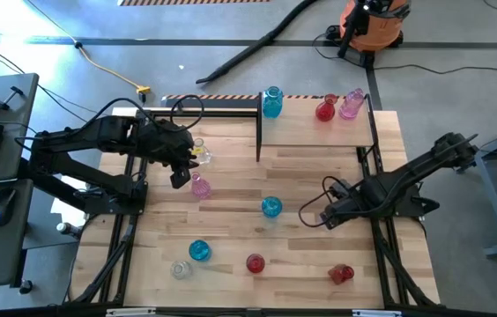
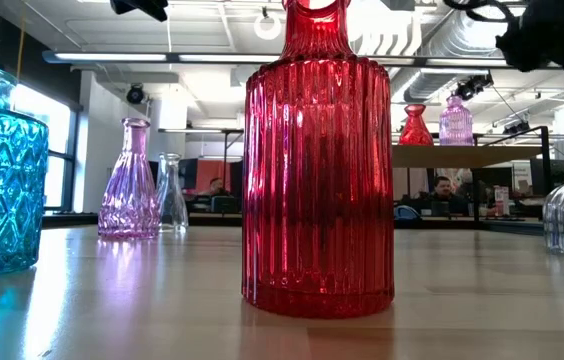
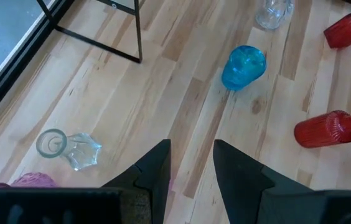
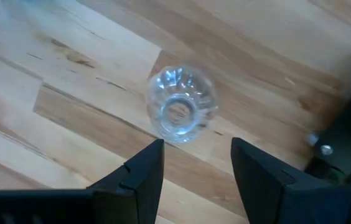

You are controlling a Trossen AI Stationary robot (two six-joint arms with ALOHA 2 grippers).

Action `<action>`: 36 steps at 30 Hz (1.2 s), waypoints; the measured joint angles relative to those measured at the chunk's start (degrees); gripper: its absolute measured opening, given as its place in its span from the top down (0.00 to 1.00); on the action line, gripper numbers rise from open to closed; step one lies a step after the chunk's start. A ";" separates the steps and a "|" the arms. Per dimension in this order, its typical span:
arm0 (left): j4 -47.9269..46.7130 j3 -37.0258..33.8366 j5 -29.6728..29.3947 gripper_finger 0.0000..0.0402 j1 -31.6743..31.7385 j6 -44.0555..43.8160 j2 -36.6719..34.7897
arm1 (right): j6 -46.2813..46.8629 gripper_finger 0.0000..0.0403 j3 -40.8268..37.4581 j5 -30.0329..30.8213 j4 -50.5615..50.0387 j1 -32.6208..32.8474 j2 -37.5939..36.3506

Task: Sort vases onto shelf
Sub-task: Put the middle transparent vase on the shelf

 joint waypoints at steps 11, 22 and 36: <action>-0.03 0.02 0.02 0.72 0.00 -0.04 0.00 | 0.51 0.59 -3.02 0.42 2.92 -0.04 0.02; -0.03 0.02 0.02 0.72 0.00 -0.02 0.00 | 1.94 0.59 -3.02 2.66 2.89 -0.04 0.07; -0.05 0.02 0.02 0.72 0.00 0.00 0.00 | 1.94 0.59 -3.00 3.89 2.65 -0.13 0.82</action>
